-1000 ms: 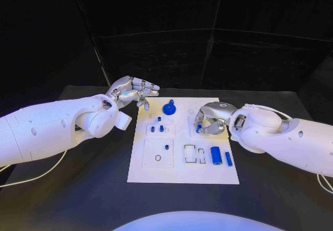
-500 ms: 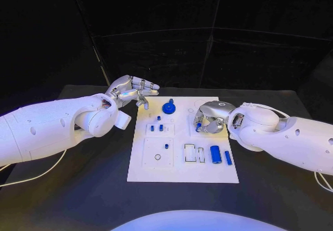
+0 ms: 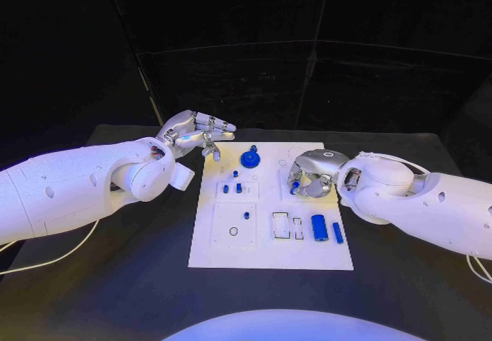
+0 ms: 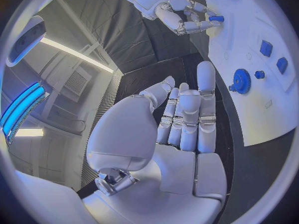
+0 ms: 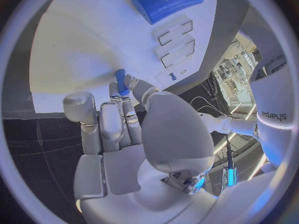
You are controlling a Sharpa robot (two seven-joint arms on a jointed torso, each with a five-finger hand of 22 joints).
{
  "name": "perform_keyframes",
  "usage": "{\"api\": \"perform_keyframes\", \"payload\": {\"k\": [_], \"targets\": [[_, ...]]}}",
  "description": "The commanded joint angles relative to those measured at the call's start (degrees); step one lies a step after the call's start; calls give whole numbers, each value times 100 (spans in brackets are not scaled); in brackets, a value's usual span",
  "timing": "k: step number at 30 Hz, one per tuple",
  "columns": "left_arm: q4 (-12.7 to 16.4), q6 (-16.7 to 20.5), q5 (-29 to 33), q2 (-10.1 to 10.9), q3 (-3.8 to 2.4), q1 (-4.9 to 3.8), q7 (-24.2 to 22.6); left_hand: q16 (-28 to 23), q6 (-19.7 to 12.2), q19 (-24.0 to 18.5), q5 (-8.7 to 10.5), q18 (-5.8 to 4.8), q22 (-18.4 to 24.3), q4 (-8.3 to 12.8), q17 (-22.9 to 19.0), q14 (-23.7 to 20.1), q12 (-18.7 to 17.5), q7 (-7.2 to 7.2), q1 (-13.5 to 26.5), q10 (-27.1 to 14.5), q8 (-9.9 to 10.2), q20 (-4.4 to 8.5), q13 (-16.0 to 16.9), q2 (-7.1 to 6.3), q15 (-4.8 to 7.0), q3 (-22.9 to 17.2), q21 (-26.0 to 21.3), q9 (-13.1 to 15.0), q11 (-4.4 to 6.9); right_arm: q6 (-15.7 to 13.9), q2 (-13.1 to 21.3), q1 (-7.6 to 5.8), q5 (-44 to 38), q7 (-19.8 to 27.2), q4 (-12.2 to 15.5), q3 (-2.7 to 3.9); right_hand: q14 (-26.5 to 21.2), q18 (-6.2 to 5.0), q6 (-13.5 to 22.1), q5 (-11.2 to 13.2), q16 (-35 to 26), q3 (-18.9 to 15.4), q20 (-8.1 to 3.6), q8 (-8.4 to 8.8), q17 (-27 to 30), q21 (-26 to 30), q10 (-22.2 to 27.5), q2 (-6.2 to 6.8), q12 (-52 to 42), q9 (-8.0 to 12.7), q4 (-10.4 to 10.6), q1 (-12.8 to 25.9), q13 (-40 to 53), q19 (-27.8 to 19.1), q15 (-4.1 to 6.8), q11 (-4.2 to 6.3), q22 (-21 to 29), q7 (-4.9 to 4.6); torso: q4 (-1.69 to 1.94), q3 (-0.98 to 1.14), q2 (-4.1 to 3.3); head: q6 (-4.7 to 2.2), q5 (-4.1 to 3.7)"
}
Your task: Assemble the parts on the task board
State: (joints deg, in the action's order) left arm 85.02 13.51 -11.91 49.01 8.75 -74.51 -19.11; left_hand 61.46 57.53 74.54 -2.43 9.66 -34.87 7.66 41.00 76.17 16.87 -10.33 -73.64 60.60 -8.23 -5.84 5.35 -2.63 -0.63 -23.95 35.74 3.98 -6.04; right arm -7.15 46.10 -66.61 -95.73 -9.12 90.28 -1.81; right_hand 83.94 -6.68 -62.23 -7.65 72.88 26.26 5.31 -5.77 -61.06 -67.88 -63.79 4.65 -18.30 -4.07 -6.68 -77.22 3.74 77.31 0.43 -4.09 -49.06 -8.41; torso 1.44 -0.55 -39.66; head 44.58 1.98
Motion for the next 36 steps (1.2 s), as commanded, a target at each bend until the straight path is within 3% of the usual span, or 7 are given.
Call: {"api": "perform_keyframes", "payload": {"k": [1,14,18,23,25,29,36], "targets": [[3,-54,6,0,-1,-5,-55,8,-48,-45,-30,62,8,-32,-5,-57,30,-5,2,-42,32,-10,8,37,-3,-8,-34,-5,7,-310,30,-8,62,61,52,3,122,-33,-65,12,33,63,-20,-32,-12,-43,-68,15,-16,8,-5,-50,16,49,46,3,-29,0,-1,-2,-4,3,-2],[-13,-57,6,-8,0,-2,-61,13,-49,-45,-30,62,9,-43,-4,-58,36,-5,12,-47,30,-12,10,43,-5,-4,-37,-5,6,-702,320,-17,648,92,380,14,126,-30,-99,69,51,174,-48,-28,-32,-67,-150,-10,-36,10,-36,-92,27,59,66,23,-61,8,9,-2,5,-10,24],[-17,-56,6,-5,0,-1,-61,13,-49,-45,-30,62,9,-43,-4,-58,36,-5,12,-47,30,-12,10,43,-5,-4,-37,-5,6,-702,468,-23,891,91,556,113,125,-30,-101,62,50,191,-52,-26,-30,-69,-155,-2,-35,11,-51,-103,27,59,68,24,-63,8,16,-7,1,-18,49],[-44,-48,6,2,0,-1,-69,13,-49,-45,-30,62,9,-43,-4,-58,36,-5,12,-47,30,-12,10,43,-5,-4,-37,-5,6,-714,573,-25,1128,125,859,175,127,-28,-102,56,56,199,-55,-24,-39,-75,-157,8,-35,11,-60,-107,28,62,69,24,-72,7,-16,0,0,-15,94],[-59,-48,6,-4,0,0,-73,13,-49,-45,-30,62,9,-43,-4,-58,36,-5,12,-47,30,-12,10,43,-5,-4,-37,-5,6,-722,557,-25,1233,144,955,184,125,-30,-103,53,51,204,-56,-23,-30,-70,-159,14,-34,12,-66,-109,28,59,70,24,-63,7,-23,2,1,-11,109],[-87,-49,6,-19,0,0,-80,13,-49,-45,-30,62,9,-43,-4,-58,36,-5,12,-47,30,-12,10,43,-5,-4,-37,-5,6,-769,431,-23,1447,219,1109,193,123,-31,-99,49,44,206,-57,-19,-17,-68,-158,23,-33,13,-69,-105,28,56,69,21,-57,4,4,-9,2,-15,103],[-115,-56,6,-54,0,0,-81,15,-50,-45,-30,62,10,-50,-7,-60,41,-3,17,-51,28,-14,11,49,-5,-3,-39,-4,7,-772,6,-15,1386,401,1168,189,122,-30,-98,44,43,209,-58,-17,-16,-70,-157,23,-31,14,-69,-104,27,57,69,19,-61,2,6,-4,-2,2,204]]}}
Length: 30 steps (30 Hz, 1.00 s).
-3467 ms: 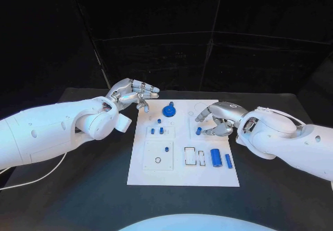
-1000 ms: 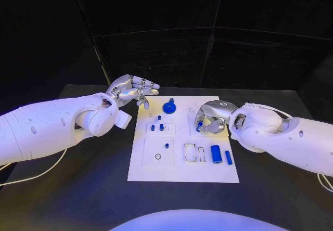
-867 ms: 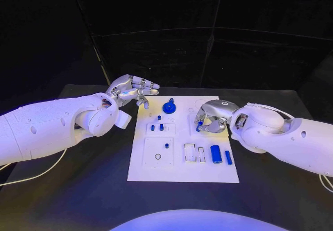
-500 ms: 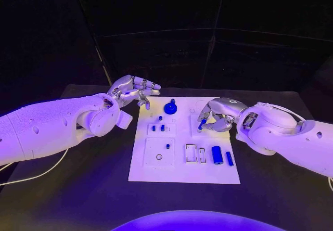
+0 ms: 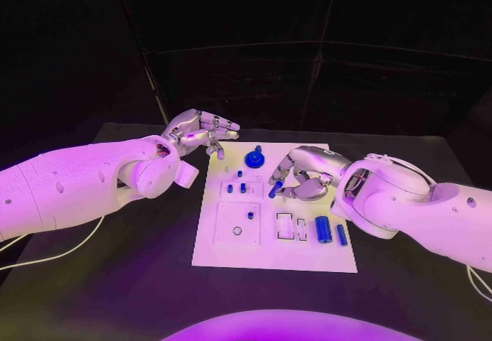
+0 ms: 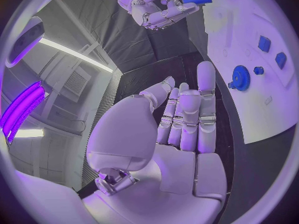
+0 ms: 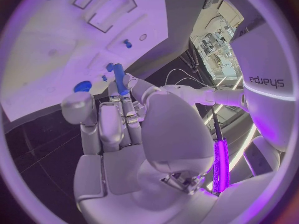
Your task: Assemble the parts on the task board
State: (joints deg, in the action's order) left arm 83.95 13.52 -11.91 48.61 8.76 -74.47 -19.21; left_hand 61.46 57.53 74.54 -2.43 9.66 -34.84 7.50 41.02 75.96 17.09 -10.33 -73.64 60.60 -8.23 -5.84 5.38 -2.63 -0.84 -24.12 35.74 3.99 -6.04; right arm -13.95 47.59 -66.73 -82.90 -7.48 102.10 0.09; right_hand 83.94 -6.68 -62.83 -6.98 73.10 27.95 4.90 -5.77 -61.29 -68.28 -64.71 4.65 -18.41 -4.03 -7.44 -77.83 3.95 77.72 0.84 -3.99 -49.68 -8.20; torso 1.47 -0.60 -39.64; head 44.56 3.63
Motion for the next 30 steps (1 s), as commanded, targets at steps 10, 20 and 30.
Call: {"api": "perform_keyframes", "payload": {"k": [10,20,30], "targets": [[-1,-68,6,-60,-2,-4,-71,15,-50,-45,-30,62,7,-34,-8,-39,20,-3,17,-51,28,-14,8,49,16,14,-39,-5,7,192,-815,114,-56,527,-307,-105,120,-33,-28,-70,25,72,-24,-4,0,-26,-56,8,-8,13,6,-38,4,8,22,0,10,-28,6,-6,-8,47,184],[10,-65,6,-47,-2,-6,-58,15,-51,-45,-30,62,8,-33,-9,-40,21,-3,16,-52,28,-14,8,49,16,14,-40,-5,7,351,-1165,208,-310,603,-640,-382,119,-33,-27,-81,24,79,-25,-2,1,-22,-54,7,-6,13,2,-41,3,4,22,-1,18,-29,3,-3,-4,95,293],[11,-73,6,-63,-2,-6,-53,15,-52,-45,-30,63,8,-33,-14,-42,25,-1,14,-55,27,-14,9,50,16,14,-41,-5,9,383,-1293,261,-509,533,-829,-416,121,-31,-26,-87,31,82,-25,0,-10,-29,-52,5,-4,14,2,-39,3,8,21,-2,4,-31,-6,-1,-4,115,311]]}}
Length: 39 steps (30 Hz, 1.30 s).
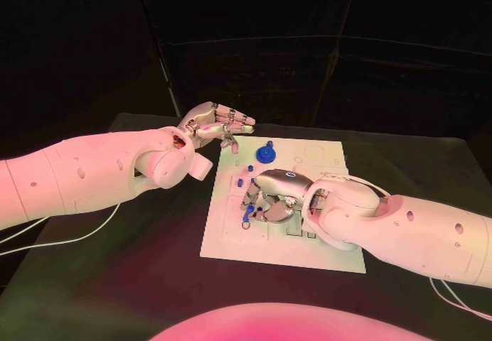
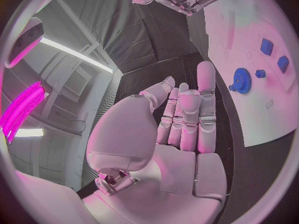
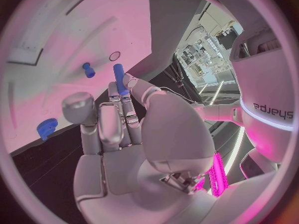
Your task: Assemble the parts on the task board
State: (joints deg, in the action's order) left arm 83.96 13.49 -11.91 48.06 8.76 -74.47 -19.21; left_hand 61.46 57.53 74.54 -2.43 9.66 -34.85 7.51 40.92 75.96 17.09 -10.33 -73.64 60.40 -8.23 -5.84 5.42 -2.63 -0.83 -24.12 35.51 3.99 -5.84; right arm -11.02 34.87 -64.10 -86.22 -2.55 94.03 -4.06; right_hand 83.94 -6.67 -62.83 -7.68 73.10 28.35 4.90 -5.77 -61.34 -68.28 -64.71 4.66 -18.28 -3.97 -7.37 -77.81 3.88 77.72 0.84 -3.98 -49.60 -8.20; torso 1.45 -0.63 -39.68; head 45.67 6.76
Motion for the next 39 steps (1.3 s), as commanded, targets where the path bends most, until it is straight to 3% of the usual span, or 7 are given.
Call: {"api": "perform_keyframes", "payload": {"k": [1,23,39], "targets": [[9,-70,5,-10,-2,-6,-53,15,-52,-45,-30,63,10,-34,-5,-42,25,-1,14,-35,27,-15,5,50,16,14,-18,-5,-12,116,-31,2,-188,19,-30,-3,120,-31,-25,-20,29,44,-26,1,-2,-31,-51,4,-16,8,-5,-39,10,8,21,-3,-8,-32,-4,1,0,4,-3],[18,-74,5,-17,-2,-7,-47,15,-52,-45,-30,63,10,-34,-5,-42,25,-1,14,-35,27,-15,5,50,16,14,-18,-5,-12,295,-140,116,-389,-124,-104,-13,120,-29,-24,-23,30,41,-25,5,-2,-34,-49,9,-13,8,4,-15,10,7,17,-7,-12,-36,-1,-1,2,65,-2],[25,-81,5,-13,-2,-7,-38,15,-52,-45,-30,63,10,-34,-5,-42,25,-1,14,-35,27,-15,5,50,16,14,-18,-5,-12,187,-203,150,-1044,-270,-160,-15,120,-27,-27,-27,31,45,-24,4,-2,-39,-51,6,-12,7,5,-12,11,9,17,-6,-20,-35,4,0,6,73,3]]}}
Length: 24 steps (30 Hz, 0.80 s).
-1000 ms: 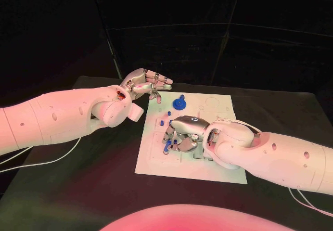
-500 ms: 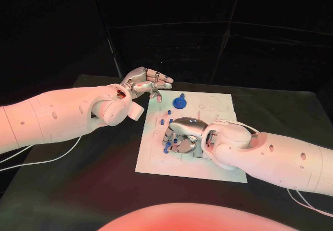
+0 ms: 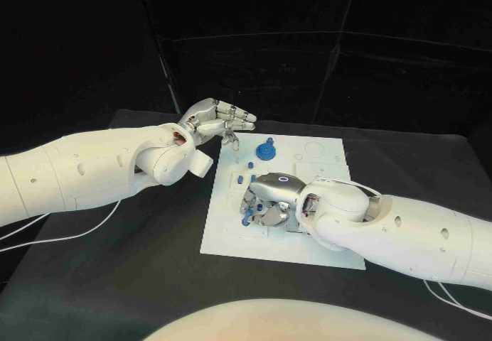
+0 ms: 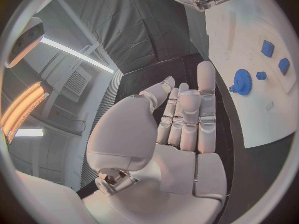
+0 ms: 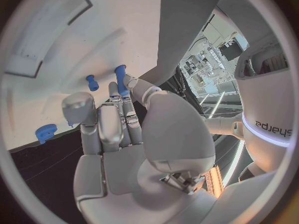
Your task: Assemble the parts on the task board
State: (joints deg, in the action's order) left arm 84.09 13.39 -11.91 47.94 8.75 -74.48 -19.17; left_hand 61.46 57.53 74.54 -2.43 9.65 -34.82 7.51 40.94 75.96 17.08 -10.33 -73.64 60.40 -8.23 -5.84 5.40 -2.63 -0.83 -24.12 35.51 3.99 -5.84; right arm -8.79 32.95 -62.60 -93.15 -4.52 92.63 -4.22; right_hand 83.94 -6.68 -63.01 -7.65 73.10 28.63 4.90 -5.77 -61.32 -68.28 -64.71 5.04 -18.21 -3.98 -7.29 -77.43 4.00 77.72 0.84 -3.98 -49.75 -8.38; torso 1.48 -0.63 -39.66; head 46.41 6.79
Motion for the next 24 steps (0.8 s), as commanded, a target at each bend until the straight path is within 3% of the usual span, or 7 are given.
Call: {"api": "perform_keyframes", "payload": {"k": [1,12,18,24], "targets": [[12,-72,5,0,-1,-6,-41,15,-52,-45,-30,63,7,-34,-6,-42,25,-1,14,-35,27,-14,7,50,16,14,-18,-5,-11,-35,-20,4,-381,-79,-24,1,120,-27,-10,-31,32,18,-24,4,-5,-39,-50,-32,-19,8,-3,-48,-1,8,17,-6,-5,-16,-2,-1,2,-1,4],[25,-74,5,9,-2,-7,-36,15,-56,-45,-30,64,9,-40,-18,-48,37,-2,22,-44,25,-16,10,45,15,22,-22,-5,-12,23,-76,22,-458,-35,-6,-1,114,-28,-5,-53,21,-1,-18,14,16,-31,-42,9,-8,9,6,5,-1,-3,14,-7,9,-16,-4,-1,-3,-2,1],[27,-80,5,12,-2,-8,-29,15,-56,-45,-30,64,9,-40,-18,-48,37,-2,22,-44,25,-16,10,45,15,22,-22,-5,-12,-26,-68,24,-414,75,0,-2,106,-27,151,-300,19,-100,27,117,22,-18,222,198,179,25,77,244,-43,-29,-45,-83,29,-66,-4,1,0,-2,0],[20,-99,5,4,-2,-8,1,15,-56,-45,-30,64,9,-40,-18,-48,37,-2,22,-44,25,-16,10,45,15,22,-22,-5,-12,-225,-66,25,-397,186,4,-4,58,-54,403,-346,-36,-307,75,218,104,75,396,388,253,33,147,438,-29,-112,-100,-145,181,-108,-6,2,3,-6,-7]]}}
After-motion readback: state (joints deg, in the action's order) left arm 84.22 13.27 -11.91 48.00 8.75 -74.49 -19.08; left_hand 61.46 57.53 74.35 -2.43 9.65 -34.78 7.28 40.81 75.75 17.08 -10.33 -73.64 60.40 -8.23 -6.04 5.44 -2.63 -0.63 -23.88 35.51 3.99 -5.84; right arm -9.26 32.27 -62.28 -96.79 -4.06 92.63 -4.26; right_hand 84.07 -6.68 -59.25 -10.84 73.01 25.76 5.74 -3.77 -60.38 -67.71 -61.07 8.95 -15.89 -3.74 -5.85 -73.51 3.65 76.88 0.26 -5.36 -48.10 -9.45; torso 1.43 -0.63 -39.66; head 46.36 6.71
